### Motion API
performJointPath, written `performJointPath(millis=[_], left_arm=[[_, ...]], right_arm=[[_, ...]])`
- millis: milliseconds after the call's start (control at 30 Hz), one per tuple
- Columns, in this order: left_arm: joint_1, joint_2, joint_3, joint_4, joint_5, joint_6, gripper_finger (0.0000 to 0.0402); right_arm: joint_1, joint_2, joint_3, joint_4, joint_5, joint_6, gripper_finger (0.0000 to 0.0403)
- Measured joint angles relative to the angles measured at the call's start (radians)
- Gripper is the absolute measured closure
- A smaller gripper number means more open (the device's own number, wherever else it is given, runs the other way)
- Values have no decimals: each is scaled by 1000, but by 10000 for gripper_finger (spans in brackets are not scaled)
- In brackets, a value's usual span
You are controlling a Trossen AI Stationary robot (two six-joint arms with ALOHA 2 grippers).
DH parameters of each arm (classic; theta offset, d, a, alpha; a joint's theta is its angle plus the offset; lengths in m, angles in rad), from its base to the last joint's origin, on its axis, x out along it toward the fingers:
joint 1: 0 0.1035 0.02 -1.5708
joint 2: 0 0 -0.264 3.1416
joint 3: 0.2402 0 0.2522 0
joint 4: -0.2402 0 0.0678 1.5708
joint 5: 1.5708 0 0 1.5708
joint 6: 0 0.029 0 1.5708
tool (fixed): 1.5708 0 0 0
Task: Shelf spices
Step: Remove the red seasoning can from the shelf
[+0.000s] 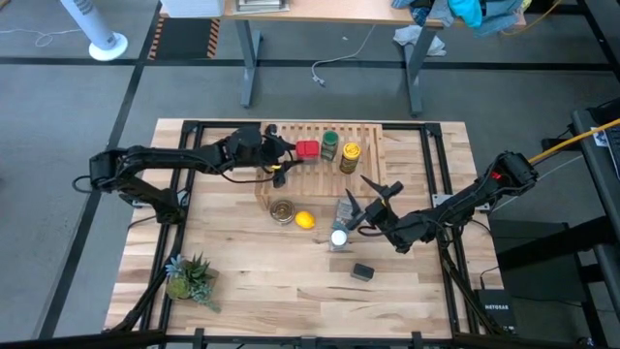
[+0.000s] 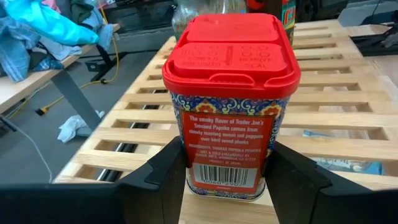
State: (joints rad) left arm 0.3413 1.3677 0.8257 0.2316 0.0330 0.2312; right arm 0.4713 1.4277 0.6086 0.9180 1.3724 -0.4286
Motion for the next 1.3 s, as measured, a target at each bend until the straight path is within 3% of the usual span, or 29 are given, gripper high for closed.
performJointPath(millis=[267, 600, 767, 933, 1300], left_arm=[[-123, -170, 0, -262, -94, -69, 232], [-532, -207, 0, -375, -435, -196, 232], [-724, -133, 0, -341, -570, -301, 232], [-835, 15, -1, -262, -684, -365, 232], [-829, 339, -1, 38, -731, -380, 232]], right_arm=[[1, 0, 0, 0, 6, -10, 143], [1, 0, 0, 0, 13, -21, 143], [1, 0, 0, 0, 14, -22, 143], [1, 0, 0, 0, 6, -22, 143], [1, 0, 0, 0, 5, -27, 143]])
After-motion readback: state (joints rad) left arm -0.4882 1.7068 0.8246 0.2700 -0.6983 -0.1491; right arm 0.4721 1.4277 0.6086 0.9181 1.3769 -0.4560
